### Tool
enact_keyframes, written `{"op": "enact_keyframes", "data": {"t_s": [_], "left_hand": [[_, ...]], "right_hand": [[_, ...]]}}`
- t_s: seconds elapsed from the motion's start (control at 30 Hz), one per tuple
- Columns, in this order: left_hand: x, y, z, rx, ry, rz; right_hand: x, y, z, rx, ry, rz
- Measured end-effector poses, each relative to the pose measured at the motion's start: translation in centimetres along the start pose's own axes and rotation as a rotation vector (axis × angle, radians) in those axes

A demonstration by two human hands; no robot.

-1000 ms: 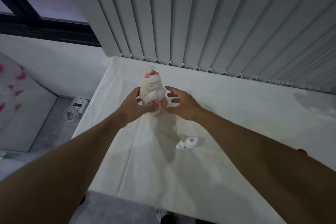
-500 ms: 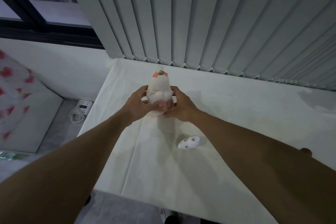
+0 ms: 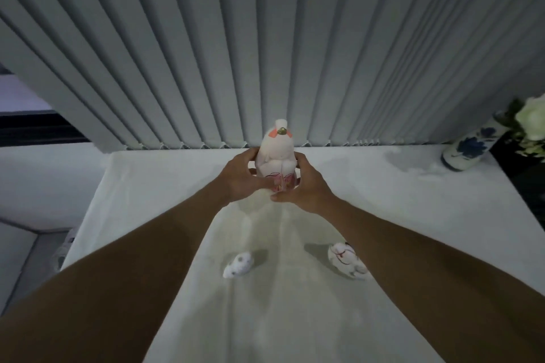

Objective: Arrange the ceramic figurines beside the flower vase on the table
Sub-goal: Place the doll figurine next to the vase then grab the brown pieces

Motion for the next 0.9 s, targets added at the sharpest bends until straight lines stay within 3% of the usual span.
{"op": "enact_keyframes", "data": {"t_s": [0.4,0.9], "left_hand": [[-15.1,9.8,-16.2,-0.105,-0.266,-0.097],[-29.1,13.8,-28.1,-0.199,-0.397,-0.112]], "right_hand": [[6.8,8.6,18.3,-0.061,0.348,-0.11],[6.4,17.9,31.3,-0.075,0.547,-0.276]]}}
Point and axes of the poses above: each hand's wrist, its own x-axis away from the middle knuckle, its own z-axis out of the back of the hand, y = z × x, the point moved 1 cm from there along -x, towards the middle knuckle, and after that the axes turned 12 degrees about -y, right-handed, at the moved point
